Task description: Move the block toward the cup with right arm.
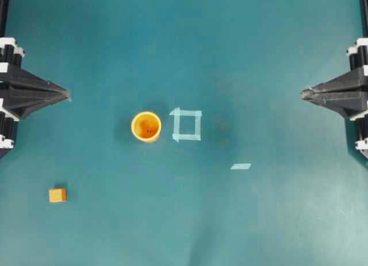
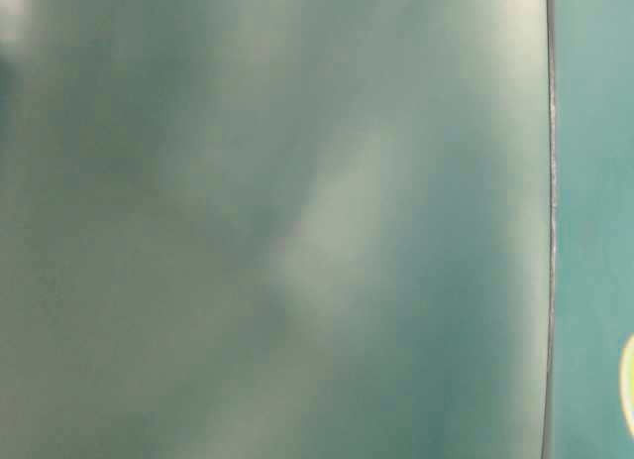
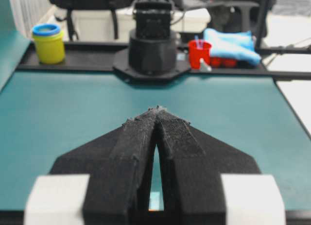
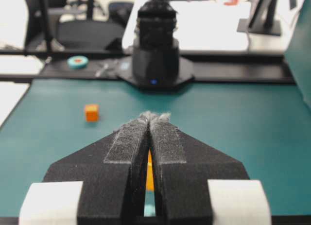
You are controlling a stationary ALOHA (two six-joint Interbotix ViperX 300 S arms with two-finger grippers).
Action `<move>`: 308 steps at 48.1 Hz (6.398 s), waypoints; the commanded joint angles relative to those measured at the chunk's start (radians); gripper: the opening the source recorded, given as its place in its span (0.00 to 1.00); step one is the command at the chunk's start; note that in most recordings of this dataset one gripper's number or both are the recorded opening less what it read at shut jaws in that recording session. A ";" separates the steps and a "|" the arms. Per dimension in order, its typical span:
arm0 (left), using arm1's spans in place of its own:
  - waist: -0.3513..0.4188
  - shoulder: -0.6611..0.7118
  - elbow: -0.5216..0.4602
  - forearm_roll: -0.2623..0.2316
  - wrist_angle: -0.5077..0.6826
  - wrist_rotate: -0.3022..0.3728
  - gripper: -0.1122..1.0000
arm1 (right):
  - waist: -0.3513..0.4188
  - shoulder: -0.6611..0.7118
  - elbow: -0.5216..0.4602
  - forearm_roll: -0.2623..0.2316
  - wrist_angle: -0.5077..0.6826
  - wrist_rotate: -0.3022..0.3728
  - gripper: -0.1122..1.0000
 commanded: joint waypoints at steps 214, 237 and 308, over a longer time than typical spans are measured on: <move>0.000 0.017 -0.061 0.008 0.035 -0.009 0.10 | 0.170 1.871 -1.790 0.005 0.368 0.104 0.70; 0.000 0.017 -0.061 0.006 0.037 -0.009 0.10 | 0.179 1.899 -1.802 0.005 0.360 0.104 0.70; 0.000 0.017 -0.061 0.008 0.075 -0.009 0.10 | 0.086 1.577 -1.647 -0.063 0.666 0.098 0.46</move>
